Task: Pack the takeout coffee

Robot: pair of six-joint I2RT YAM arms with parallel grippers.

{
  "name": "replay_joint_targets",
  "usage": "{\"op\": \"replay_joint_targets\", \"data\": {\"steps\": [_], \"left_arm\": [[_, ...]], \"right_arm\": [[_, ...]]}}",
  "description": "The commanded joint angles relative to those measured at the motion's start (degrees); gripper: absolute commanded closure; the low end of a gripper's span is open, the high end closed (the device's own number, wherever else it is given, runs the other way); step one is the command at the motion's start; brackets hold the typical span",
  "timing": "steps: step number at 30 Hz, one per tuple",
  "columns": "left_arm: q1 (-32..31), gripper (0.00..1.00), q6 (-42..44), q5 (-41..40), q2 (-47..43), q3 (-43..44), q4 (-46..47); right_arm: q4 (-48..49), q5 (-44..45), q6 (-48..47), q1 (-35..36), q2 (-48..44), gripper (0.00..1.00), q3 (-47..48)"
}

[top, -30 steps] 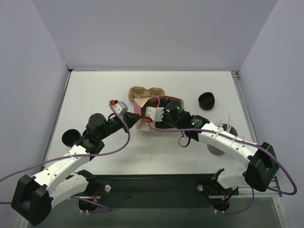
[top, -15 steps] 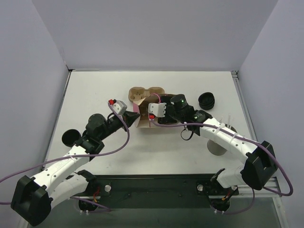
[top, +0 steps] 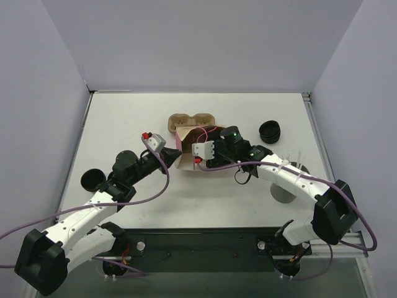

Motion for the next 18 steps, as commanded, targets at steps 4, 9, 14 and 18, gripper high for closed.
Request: {"op": "replay_joint_targets", "data": {"steps": [4, 9, 14, 18], "left_arm": [[0.2, 1.00, -1.0, 1.6, -2.0, -1.6, 4.1], [0.3, 1.00, -2.1, 1.3, -2.2, -1.8, 4.1], [0.2, 1.00, -2.9, 1.3, -1.8, -0.8, 3.3], [0.2, 1.00, -3.5, 0.9, -1.8, -0.8, 2.7]], "right_arm": [[4.1, 1.0, -1.3, -0.1, 2.0, 0.60, -0.5], [4.6, 1.9, -2.8, -0.1, 3.0, 0.61, -0.5], [7.0, 2.7, -3.1, -0.2, 4.2, 0.61, -0.6], [8.2, 3.1, -2.6, 0.0, 4.9, 0.61, -0.5]]}}
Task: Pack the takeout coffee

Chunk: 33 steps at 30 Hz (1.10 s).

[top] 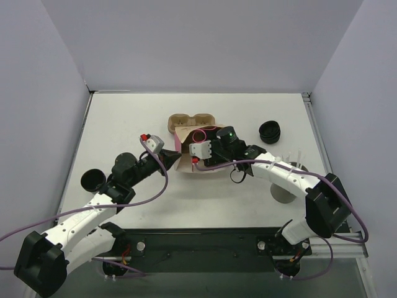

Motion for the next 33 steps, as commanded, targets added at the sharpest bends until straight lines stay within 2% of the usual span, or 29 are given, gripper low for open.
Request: {"op": "replay_joint_targets", "data": {"steps": [1, 16, 33], "left_arm": [[0.1, 1.00, -1.7, 0.4, -0.6, 0.9, 1.9], [0.1, 1.00, -2.9, -0.5, -0.3, 1.1, 2.5], [0.1, 1.00, -4.8, -0.5, -0.1, -0.1, 3.0]], "right_arm": [[4.0, 1.1, -0.1, 0.0, 0.9, 0.61, -0.2], [-0.1, -0.7, -0.8, -0.4, 3.1, 0.61, 2.8], [5.3, 0.9, 2.2, -1.3, 6.0, 0.61, 3.7]]}}
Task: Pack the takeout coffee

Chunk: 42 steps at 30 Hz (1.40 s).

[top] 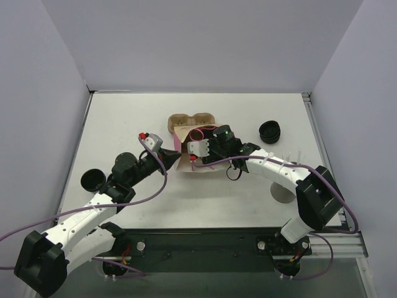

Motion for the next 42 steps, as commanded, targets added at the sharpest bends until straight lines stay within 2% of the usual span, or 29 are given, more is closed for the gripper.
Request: {"op": "replay_joint_targets", "data": {"steps": [1, 27, 34, 42], "left_arm": [[0.1, 1.00, -1.4, 0.2, -0.4, -0.1, 2.8], [0.2, 1.00, -2.2, -2.4, -1.8, -0.2, 0.2], [0.1, 1.00, -3.4, -3.2, -2.0, 0.0, 0.4], [0.1, 1.00, -4.0, -3.7, -1.9, 0.3, 0.5]], "right_arm": [[3.6, -0.2, 2.5, -0.7, 1.2, 0.61, 2.3], [7.4, 1.7, 2.5, -0.9, 6.5, 0.58, 3.3], [6.7, 1.7, 3.8, -0.8, 7.2, 0.45, 4.1], [3.3, 0.6, 5.3, -0.9, 5.4, 0.37, 4.8]]}}
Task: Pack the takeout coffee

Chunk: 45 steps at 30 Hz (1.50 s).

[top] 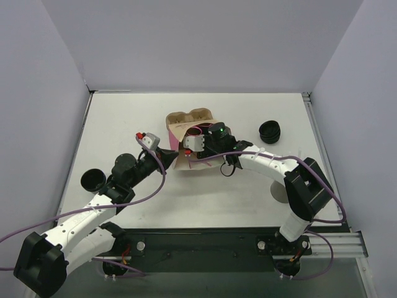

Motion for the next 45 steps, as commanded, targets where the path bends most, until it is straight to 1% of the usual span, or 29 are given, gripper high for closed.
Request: {"op": "replay_joint_targets", "data": {"steps": [1, 10, 20, 24, 27, 35, 37, 45], "left_arm": [[0.1, 1.00, -1.6, 0.8, -0.9, 1.2, 1.5], [0.1, 1.00, -1.6, 0.9, -0.9, 1.5, 1.2], [0.1, 1.00, -1.7, 0.9, -1.2, 1.3, 1.2], [0.1, 1.00, -1.9, 1.0, -1.2, 1.4, 1.2], [0.1, 1.00, -2.3, 1.1, -1.4, 1.5, 1.2], [0.0, 1.00, -5.6, 0.4, -2.7, 0.2, 1.8], [0.0, 1.00, -6.3, 0.4, -2.5, -0.2, 2.0], [0.0, 1.00, -6.5, 0.3, -1.7, -0.4, 2.3]], "right_arm": [[-3.4, -0.4, 2.9, -0.7, -1.2, 0.37, 2.4], [-7.2, -0.9, 4.8, -0.9, -0.6, 0.32, 5.2], [-9.5, -0.4, 6.5, -1.0, -1.7, 0.32, 5.9], [-9.8, 0.9, 6.6, -1.2, 0.1, 0.33, 7.0], [-9.1, 2.5, 7.6, -1.3, 1.4, 0.36, 7.7], [-3.8, 6.2, 10.8, -1.2, 4.1, 0.36, 6.9], [-2.0, 6.2, 11.6, -1.2, 4.1, 0.36, 6.1], [0.0, 6.3, 11.2, -1.3, 5.2, 0.35, 5.6]]}}
